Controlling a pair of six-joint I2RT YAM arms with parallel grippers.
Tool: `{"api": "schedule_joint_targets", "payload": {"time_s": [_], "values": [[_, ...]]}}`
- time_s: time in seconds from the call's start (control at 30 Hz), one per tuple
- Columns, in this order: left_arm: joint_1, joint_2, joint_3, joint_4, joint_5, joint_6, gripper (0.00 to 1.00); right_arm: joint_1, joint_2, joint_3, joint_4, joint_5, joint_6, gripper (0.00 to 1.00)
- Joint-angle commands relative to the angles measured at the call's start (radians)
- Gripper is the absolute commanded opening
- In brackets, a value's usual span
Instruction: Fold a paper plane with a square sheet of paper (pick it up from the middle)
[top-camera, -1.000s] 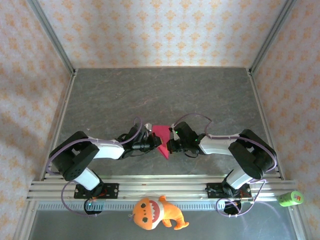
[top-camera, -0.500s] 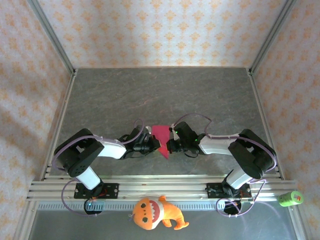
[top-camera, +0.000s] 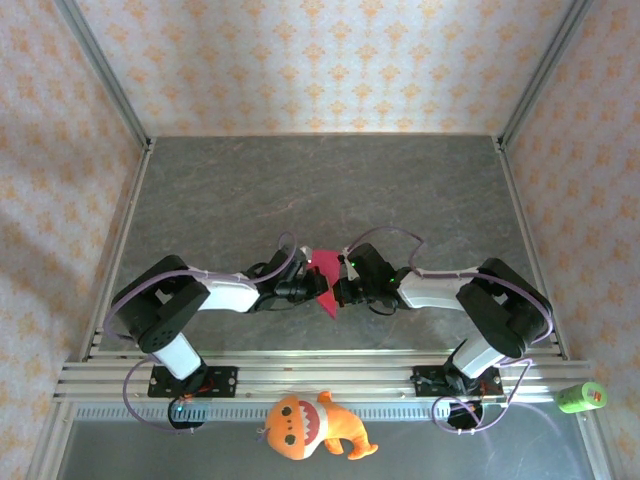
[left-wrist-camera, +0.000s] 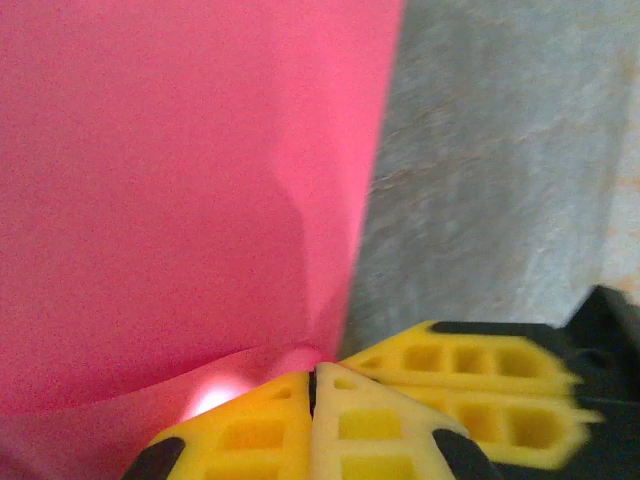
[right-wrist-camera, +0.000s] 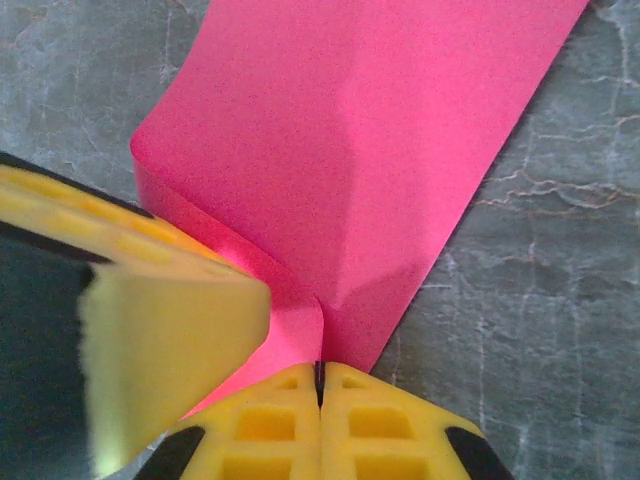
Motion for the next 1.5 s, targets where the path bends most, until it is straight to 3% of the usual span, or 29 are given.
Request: {"api": "schedule_joint_targets", "payload": {"time_s": [0.0, 0.37, 0.5, 0.6, 0.7, 0.87, 1.47], "values": [[-0.014, 0.008, -0.062, 0.02, -0.034, -0.013, 0.01, -0.004, 0.008, 0.017, -0.058, 0.038, -0.002, 0.0], [-0.014, 0.027, -0.066, 0.019, -0.058, -0.001, 0.0, -0.004, -0.052, 0.059, -0.086, 0.02, 0.026, 0.01], [-0.013, 0.021, -0.072, 0.019, -0.062, 0.003, 0.0, -0.007, -0.142, 0.068, -0.092, 0.047, 0.078, 0.24], [-0.013, 0.023, -0.079, 0.031, -0.063, -0.004, 0.0, -0.013, -0.168, 0.074, -0.105, -0.01, 0.114, 0.29], [-0.014, 0.027, -0.085, 0.048, -0.059, -0.012, 0.0, -0.013, -0.156, 0.077, -0.104, -0.136, 0.137, 0.24], [-0.014, 0.026, -0.085, 0.049, -0.061, -0.013, 0.0, -0.013, -0.124, 0.045, -0.098, -0.218, 0.184, 0.01], [-0.014, 0.03, -0.068, 0.04, -0.053, -0.002, 0.0, 0.029, -0.051, 0.017, -0.031, -0.265, 0.246, 0.0]]}}
